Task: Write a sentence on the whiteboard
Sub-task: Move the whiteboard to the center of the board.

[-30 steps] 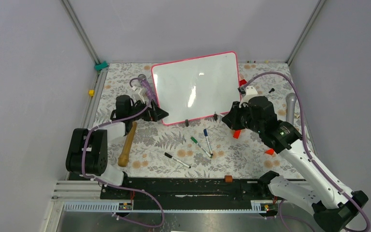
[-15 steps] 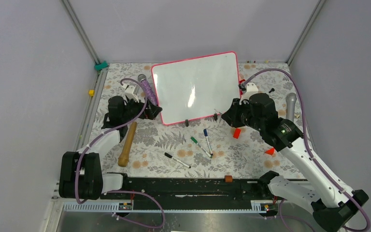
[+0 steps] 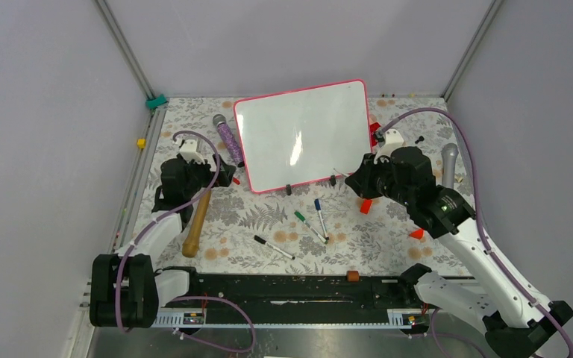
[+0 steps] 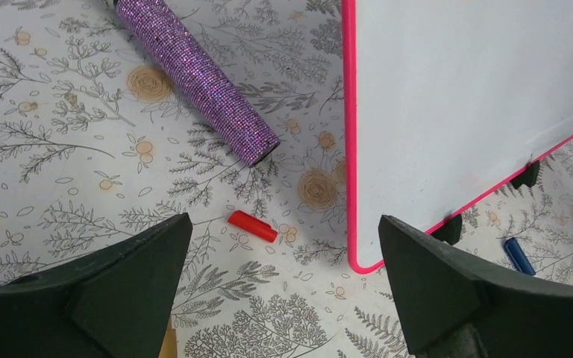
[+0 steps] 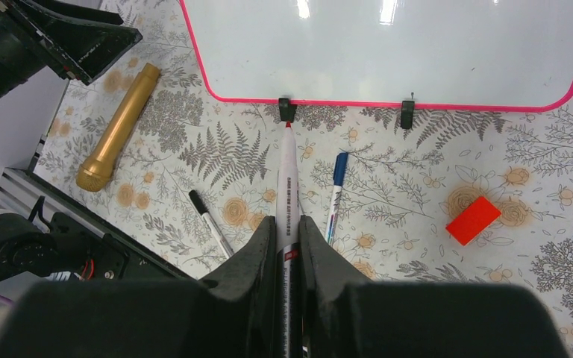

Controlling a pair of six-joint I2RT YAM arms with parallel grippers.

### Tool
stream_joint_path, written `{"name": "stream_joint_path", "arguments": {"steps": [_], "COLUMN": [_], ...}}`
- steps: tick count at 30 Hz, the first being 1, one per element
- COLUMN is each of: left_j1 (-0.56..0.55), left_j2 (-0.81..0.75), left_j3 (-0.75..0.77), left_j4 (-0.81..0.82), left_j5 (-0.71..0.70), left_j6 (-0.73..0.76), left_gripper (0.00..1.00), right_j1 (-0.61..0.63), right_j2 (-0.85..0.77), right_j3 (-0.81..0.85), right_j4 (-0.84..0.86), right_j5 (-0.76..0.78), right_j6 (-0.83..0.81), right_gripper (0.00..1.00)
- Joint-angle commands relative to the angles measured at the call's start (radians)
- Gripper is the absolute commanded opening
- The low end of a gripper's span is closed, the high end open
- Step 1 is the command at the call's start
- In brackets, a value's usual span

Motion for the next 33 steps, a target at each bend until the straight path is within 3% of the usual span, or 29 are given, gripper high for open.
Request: {"name": "stream_joint_path", "arguments": {"steps": [1,7,13,16,19,20,21,22,27,29,33], "left_j1": [0.007,0.008,0.007,0.008,0.008,0.008,0.009,0.009,0.010,0.010,0.010], "left_j2": [-0.019,0.046,-0.064,-0.079,-0.073,-0.072,-0.073,-0.075,-0.111,-0.131,-0.125], "left_j3": [0.001,0.038,-0.067,-0.083,-0.076,-0.075,-0.076,-0.076,-0.079,-0.087,-0.119], "left_j4": [0.044,0.038,0.112,0.131,0.126,0.125,0.120,0.110,0.000,-0.028,0.093], "left_j5": [-0.011,0.069,-0.004,-0.056,-0.042,-0.047,-0.068,-0.107,-0.489,-0.581,-0.418], "left_j6": [0.024,-0.005,-0.029,-0.057,-0.054,-0.054,-0.061,-0.074,-0.232,-0.284,-0.240], "left_gripper": [0.99,0.98,0.95,0.84,0.84,0.84,0.94,0.98,0.99,0.99,0.99], "right_j1": [-0.003,-0.003,-0.002,-0.003,-0.002,-0.003,-0.003,-0.003,-0.002,-0.002,-0.002], "right_j2": [-0.025,-0.024,0.015,0.043,0.071,0.080,0.087,0.094,0.100,0.099,0.097], "right_j3": [0.007,-0.013,0.023,0.052,0.078,0.087,0.093,0.099,0.107,0.105,0.102], "right_j4": [0.009,0.032,0.046,0.056,0.068,0.069,0.071,0.073,0.074,0.073,0.074], "right_j5": [0.019,0.014,0.006,0.008,-0.003,-0.008,-0.012,-0.014,-0.016,-0.011,-0.001], "right_j6": [-0.020,-0.014,-0.014,-0.015,-0.012,-0.009,-0.007,-0.004,0.001,0.000,-0.006], "right_gripper": [0.00,0.00,0.00,0.00,0.00,0.00,0.00,0.00,0.00,0.00,0.00]}}
